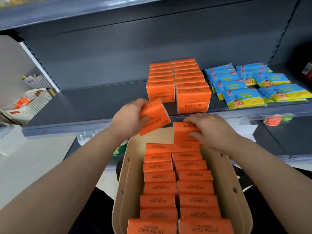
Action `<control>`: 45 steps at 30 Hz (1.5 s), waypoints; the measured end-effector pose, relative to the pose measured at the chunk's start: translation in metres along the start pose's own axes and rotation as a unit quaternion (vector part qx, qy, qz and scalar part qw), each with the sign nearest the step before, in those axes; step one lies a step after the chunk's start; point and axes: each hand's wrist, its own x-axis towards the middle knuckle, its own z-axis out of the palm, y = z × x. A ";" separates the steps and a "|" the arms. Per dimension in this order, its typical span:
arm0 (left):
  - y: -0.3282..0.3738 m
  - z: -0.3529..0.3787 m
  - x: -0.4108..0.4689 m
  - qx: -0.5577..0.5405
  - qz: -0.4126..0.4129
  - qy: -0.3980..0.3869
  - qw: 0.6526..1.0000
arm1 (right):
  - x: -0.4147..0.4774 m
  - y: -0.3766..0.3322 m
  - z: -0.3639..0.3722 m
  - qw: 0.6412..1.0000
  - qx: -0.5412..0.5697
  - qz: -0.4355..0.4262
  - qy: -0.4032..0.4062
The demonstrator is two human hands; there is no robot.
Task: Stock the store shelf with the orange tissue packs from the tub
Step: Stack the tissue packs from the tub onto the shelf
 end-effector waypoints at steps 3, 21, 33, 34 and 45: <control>0.002 -0.001 0.036 0.031 0.002 0.029 0.999 | 0.007 0.001 0.003 1.000 0.018 -0.006 0.006; 0.004 0.053 0.121 0.156 0.021 0.049 0.986 | 0.014 0.005 0.013 0.997 0.071 -0.028 -0.017; -0.037 0.036 0.033 0.067 -0.028 0.067 0.995 | 0.017 -0.014 0.015 0.998 0.053 -0.025 0.006; -0.044 0.037 0.021 0.064 -0.037 0.065 0.995 | 0.017 -0.017 0.015 0.998 0.050 -0.022 0.016; -0.066 0.035 -0.003 0.029 -0.081 0.065 0.994 | 0.107 -0.052 -0.006 0.991 0.068 0.005 0.116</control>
